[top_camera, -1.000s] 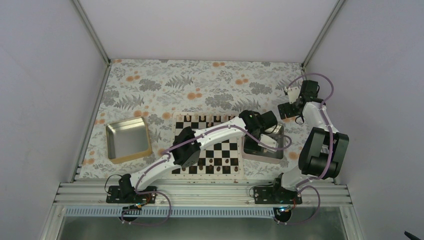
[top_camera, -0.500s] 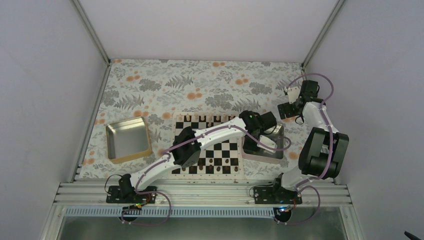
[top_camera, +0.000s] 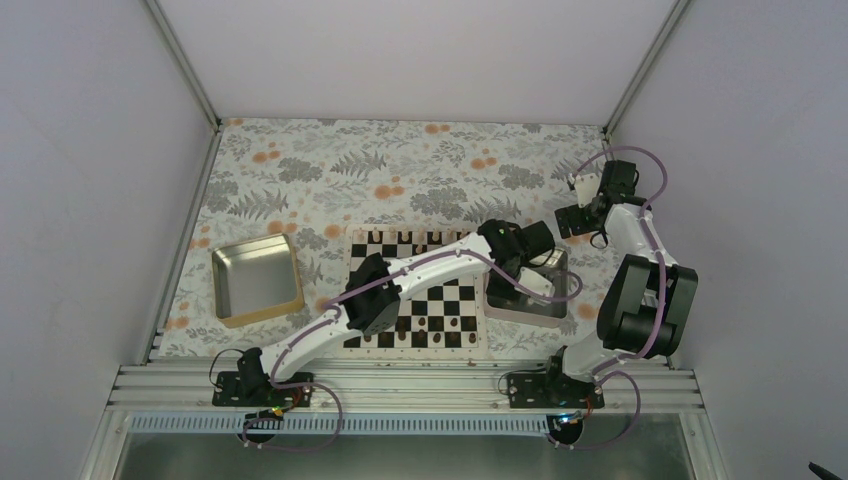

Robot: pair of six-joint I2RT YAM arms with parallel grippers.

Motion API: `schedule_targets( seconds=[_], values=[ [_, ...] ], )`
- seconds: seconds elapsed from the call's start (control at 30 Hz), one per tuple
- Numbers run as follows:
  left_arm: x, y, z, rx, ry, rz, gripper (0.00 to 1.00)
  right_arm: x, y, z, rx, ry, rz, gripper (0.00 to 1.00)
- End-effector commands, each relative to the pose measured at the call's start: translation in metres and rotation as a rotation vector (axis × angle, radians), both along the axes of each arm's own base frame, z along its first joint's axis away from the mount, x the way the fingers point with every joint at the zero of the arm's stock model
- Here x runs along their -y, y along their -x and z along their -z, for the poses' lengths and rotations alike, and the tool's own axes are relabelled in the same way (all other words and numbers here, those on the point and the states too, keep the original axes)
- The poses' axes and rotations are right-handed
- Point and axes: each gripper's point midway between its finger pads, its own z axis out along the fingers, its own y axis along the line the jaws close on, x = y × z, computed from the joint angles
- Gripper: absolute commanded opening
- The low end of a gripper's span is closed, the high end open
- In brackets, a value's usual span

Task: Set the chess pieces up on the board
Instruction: Pick up the chess piece from the storage box, then place the chess piece on the chessboard.

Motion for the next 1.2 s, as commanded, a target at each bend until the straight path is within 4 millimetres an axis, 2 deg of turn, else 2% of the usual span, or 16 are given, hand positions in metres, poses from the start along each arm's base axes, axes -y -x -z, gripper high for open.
schedule_targets(
  seconds=[0.0,0.17,0.27,0.3,0.47,0.6,0.77,0.9,1.0,1.17],
  values=[
    [0.002,-0.015,-0.044,0.097,0.057,-0.011,0.07,-0.002,-0.004,-0.012,0.032,0.002,-0.018,1.0],
    [-0.018,-0.038,-0.079,0.166,0.062,-0.068,0.08,-0.001,-0.004,-0.014,0.04,0.011,-0.01,1.0],
    [-0.038,-0.053,-0.095,0.172,0.047,-0.126,0.08,0.0,-0.006,-0.017,0.048,0.013,-0.005,1.0],
    [-0.047,-0.058,-0.102,0.178,0.041,-0.149,0.08,0.0,-0.006,-0.018,0.052,0.012,-0.006,1.0],
    [-0.1,-0.091,-0.109,0.154,-0.018,-0.289,0.08,-0.003,-0.007,-0.02,0.054,0.0,-0.012,1.0],
    [-0.154,-0.115,-0.114,0.165,-0.038,-0.403,0.08,-0.003,-0.007,-0.017,0.046,-0.005,-0.013,1.0],
    [-0.232,-0.129,-0.106,0.201,-0.068,-0.513,0.08,-0.005,-0.008,-0.015,0.038,-0.007,-0.017,1.0],
    [-0.288,-0.129,-0.086,0.142,-0.099,-0.615,0.08,-0.005,-0.008,-0.014,0.031,-0.003,-0.016,1.0],
    [-0.314,-0.127,-0.066,0.127,-0.116,-0.664,0.08,-0.006,-0.008,-0.013,0.026,-0.001,-0.016,1.0],
    [-0.335,-0.123,-0.038,0.091,-0.126,-0.713,0.08,-0.007,-0.009,-0.012,0.02,0.002,-0.013,1.0]
  ],
)
